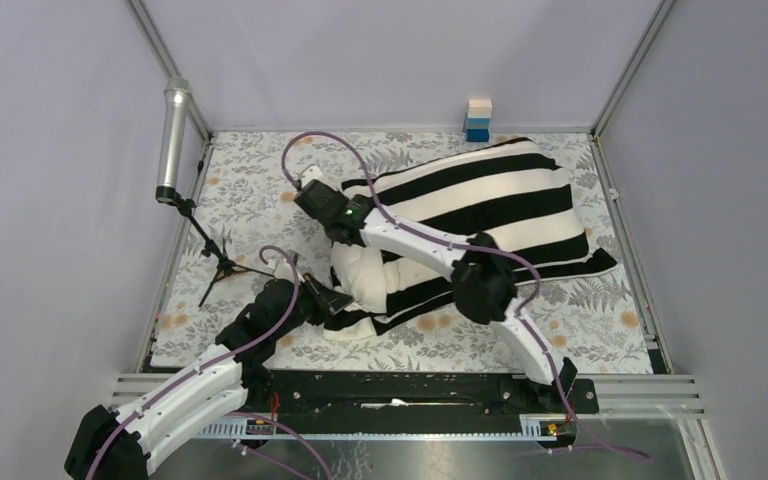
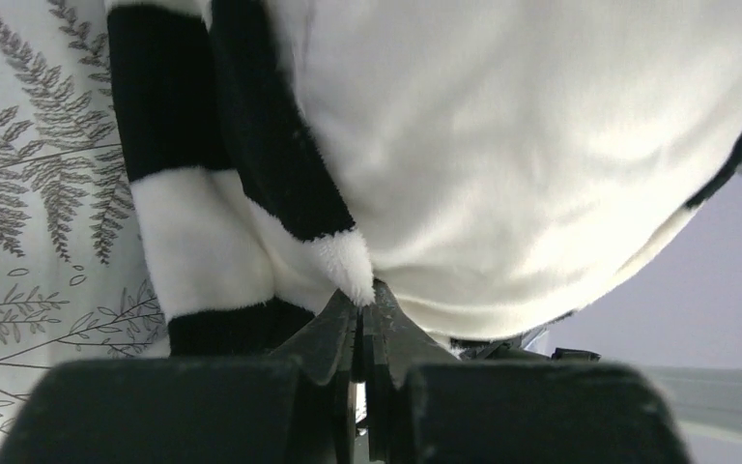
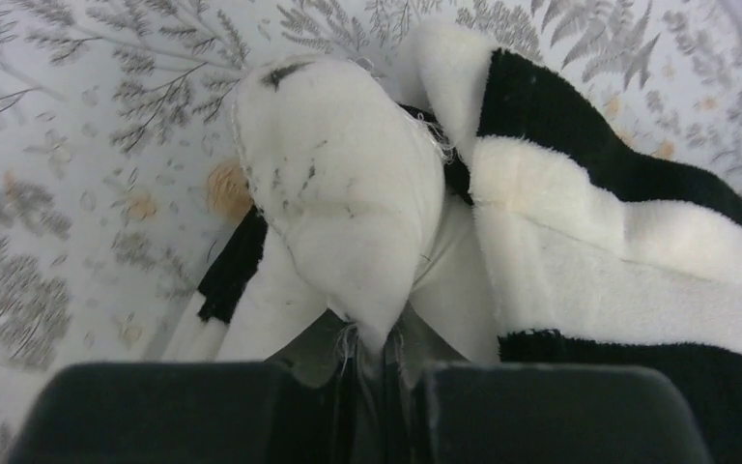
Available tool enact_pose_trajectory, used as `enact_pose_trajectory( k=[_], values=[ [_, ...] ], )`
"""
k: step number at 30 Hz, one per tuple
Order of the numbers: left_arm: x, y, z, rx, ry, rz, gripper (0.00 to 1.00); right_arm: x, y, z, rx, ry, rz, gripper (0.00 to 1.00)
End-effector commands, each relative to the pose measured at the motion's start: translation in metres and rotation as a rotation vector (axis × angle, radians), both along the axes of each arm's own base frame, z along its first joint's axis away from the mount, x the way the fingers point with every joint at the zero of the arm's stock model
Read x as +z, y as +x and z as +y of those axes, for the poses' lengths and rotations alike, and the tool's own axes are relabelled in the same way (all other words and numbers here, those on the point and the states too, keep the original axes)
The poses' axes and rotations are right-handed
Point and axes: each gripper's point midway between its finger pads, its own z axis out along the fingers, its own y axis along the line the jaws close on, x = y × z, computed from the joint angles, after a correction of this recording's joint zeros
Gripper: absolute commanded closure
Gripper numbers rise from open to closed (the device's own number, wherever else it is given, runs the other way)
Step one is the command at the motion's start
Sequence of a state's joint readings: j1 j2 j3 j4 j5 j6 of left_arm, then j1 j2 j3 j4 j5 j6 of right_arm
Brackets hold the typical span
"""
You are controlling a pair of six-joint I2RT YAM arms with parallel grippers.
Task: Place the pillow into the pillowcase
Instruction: Stuff the pillow into the pillowcase.
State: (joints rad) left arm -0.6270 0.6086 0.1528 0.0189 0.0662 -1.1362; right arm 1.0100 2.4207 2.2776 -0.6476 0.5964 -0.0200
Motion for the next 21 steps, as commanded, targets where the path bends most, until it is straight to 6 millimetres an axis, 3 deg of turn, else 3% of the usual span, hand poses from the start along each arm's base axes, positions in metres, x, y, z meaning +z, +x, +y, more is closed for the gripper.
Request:
enact_pose_trajectory(
  k=[1, 3, 7, 10, 13, 21],
  values=[
    [0.05, 0.019, -0.007, 0.01, -0.007, -0.109, 0.92, 0.052, -0.028, -0.029, -0.006, 0.288, 0.068, 1.0],
    [0.057, 0.022, -0.005, 0.017, 0.015, -0.111, 0.77, 0.08, -0.037, -0.035, 0.028, 0.489, 0.076, 1.0],
    [0.069, 0.027, 0.002, 0.049, 0.069, -0.11, 0.67, 0.116, -0.059, -0.051, 0.08, 0.746, 0.102, 1.0],
    [0.081, 0.031, 0.012, 0.099, 0.099, -0.113, 0.64, 0.143, -0.073, -0.062, 0.115, 0.905, 0.064, 1.0],
    [0.089, 0.034, 0.012, 0.102, 0.113, -0.117, 0.64, 0.152, -0.087, -0.07, 0.137, 0.997, 0.067, 1.0],
    [0.101, 0.049, -0.024, -0.034, 0.123, -0.108, 0.66, 0.162, -0.095, -0.075, 0.14, 1.062, 0.064, 1.0]
  ],
)
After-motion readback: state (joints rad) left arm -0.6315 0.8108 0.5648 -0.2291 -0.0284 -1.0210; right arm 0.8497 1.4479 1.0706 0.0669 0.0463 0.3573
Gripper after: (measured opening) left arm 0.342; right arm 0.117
